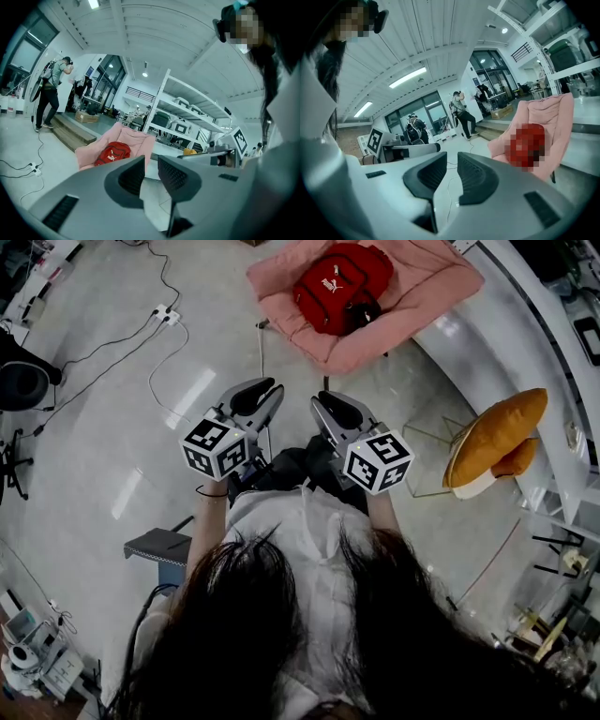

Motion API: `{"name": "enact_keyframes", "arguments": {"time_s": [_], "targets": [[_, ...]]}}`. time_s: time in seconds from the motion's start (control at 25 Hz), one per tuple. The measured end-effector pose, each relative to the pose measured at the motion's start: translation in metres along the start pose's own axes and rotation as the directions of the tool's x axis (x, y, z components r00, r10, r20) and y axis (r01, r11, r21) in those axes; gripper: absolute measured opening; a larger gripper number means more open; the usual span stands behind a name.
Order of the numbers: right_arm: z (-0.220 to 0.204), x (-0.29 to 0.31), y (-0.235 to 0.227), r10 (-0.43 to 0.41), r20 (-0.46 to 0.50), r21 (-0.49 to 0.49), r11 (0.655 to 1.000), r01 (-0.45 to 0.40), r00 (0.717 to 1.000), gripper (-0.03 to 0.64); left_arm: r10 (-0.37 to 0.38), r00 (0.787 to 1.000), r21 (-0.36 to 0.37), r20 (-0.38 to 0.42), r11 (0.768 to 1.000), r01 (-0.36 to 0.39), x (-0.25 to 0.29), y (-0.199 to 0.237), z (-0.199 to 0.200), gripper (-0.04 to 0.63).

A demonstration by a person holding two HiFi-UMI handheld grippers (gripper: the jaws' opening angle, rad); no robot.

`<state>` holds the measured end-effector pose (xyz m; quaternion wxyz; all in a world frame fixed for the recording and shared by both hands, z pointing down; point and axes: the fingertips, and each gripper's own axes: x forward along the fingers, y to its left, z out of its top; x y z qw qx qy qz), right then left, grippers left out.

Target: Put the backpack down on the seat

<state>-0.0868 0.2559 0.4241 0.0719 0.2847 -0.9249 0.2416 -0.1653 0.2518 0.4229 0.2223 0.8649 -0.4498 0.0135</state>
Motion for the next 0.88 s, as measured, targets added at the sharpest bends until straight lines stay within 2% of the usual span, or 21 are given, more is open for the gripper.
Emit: {"name": "enact_keyframes", "arguments": {"time_s": [0.6, 0.88], "targets": [[-0.012, -0.021, 0.003, -0.03, 0.004, -0.001, 1.0, 0.03, 1.0, 0.08, -0.005, 1.0, 0.011, 0.0, 1.0, 0.005, -0.01, -0.014, -0.006, 0.097], [-0.003, -0.027, -0.008, -0.06, 0.036, -0.004, 0.998, 0.06, 0.998, 0.08, 0.059, 0.998, 0.044, 0.034, 0.997, -0.061, -0.013, 0.015, 0.018, 0.097]]}}
